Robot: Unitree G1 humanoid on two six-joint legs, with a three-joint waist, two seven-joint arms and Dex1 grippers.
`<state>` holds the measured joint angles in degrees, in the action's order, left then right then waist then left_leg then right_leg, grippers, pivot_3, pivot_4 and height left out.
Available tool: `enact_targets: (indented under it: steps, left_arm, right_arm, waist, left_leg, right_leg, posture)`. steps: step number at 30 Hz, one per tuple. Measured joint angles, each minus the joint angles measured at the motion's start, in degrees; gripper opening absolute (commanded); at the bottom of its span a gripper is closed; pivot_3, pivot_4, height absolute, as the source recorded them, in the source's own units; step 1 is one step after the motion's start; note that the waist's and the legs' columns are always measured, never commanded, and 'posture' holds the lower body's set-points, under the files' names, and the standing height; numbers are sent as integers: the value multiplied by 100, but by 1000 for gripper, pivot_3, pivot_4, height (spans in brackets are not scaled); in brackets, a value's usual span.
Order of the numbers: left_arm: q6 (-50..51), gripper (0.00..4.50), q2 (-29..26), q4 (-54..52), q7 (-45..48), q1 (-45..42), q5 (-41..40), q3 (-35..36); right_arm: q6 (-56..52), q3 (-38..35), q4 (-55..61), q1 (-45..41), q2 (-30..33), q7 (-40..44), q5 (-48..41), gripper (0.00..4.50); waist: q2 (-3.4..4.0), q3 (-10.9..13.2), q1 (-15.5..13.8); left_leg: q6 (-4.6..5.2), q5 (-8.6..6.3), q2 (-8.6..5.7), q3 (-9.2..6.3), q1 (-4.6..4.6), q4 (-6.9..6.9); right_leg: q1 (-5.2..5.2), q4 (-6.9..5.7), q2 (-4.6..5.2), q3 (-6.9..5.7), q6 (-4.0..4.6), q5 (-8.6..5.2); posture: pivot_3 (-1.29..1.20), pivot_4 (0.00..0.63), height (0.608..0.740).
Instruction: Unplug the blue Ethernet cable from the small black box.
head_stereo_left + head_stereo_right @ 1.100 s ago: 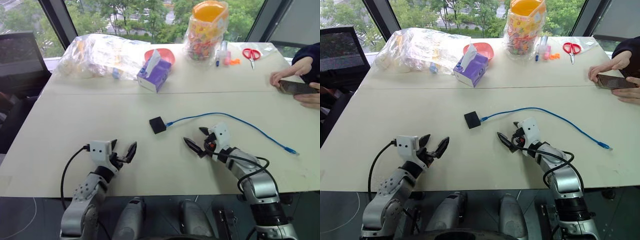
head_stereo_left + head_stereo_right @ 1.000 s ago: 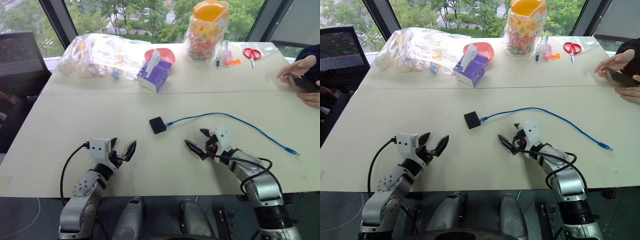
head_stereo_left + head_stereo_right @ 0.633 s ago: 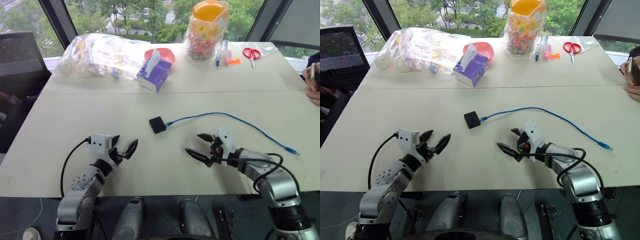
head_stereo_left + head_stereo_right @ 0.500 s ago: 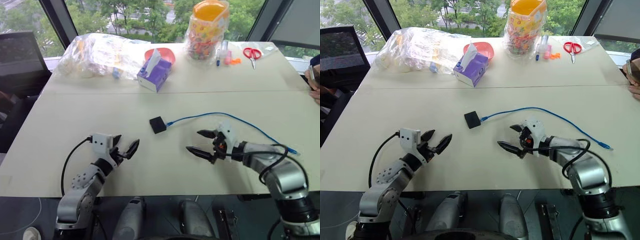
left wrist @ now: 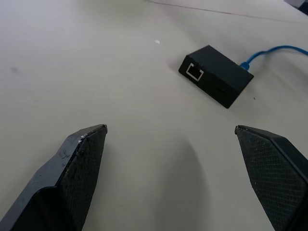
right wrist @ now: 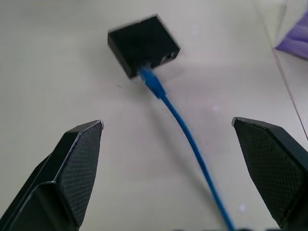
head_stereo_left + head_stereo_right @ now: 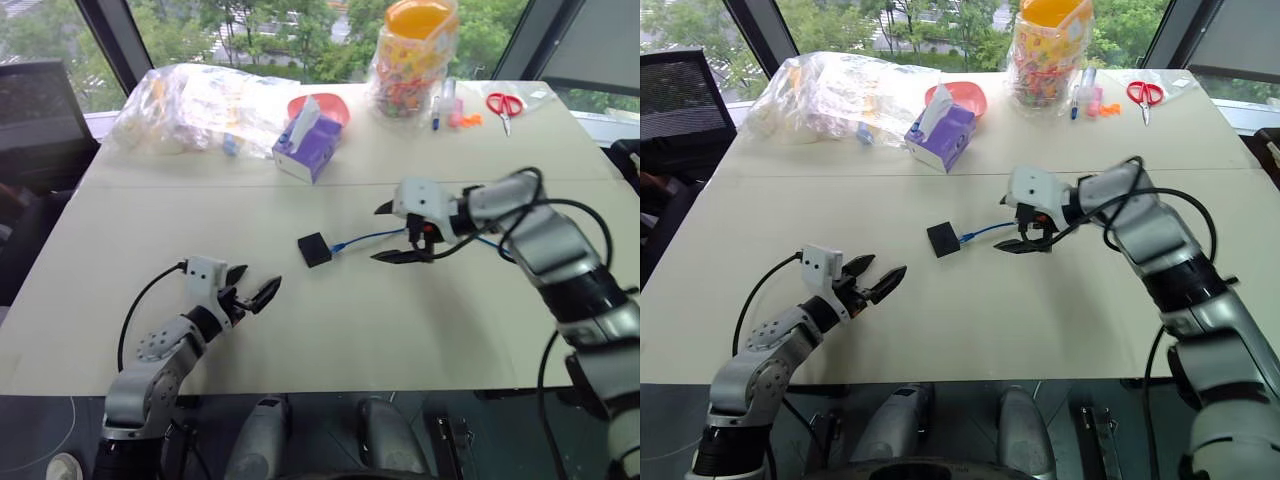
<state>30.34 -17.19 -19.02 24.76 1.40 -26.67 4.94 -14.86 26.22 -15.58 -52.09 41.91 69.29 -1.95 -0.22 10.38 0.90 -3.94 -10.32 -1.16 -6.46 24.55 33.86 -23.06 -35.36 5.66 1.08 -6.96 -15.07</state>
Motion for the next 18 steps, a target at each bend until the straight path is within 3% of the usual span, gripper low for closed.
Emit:
enact_targets:
  steps: [3,8,12,18]
  left_arm:
    - [-92,4465,128,-100,-127,132,60,-28]
    - [-130,4465,75,-267,-153,334,123,-65]
    - [-215,4465,-32,-266,-162,454,166,47]
    - [-253,4465,-44,-266,-200,479,233,55]
  right_arm:
    - [1195,639,-1539,-748,-614,246,783,4500]
    - [2351,997,-3413,-1560,-1485,289,1536,4500]
    - [2847,1035,-4340,-1996,-2023,237,1854,4500]
    - [3114,861,-4902,-2160,-2254,331,1982,4500]
  waist:
    - [0,5,25]
    - [2,11,21]
    - [2,11,49]
    - [3,11,53]
  left_leg:
    - [-2,2,1,-1,0,-6]
    - [-17,10,1,-4,-6,-4]
    - [-35,23,4,-9,-18,-4]
    - [-39,26,4,-11,-22,0]
  right_leg:
    - [-8,-15,-2,0,-19,8]
    - [-22,-58,-5,1,-16,5]
    - [-24,-82,-10,3,-1,-3]
    - [-20,-87,-11,4,-1,-2]
  posture:
    - [0,150,726]
    - [0,150,726]
    - [0,150,726]
    - [0,150,726]
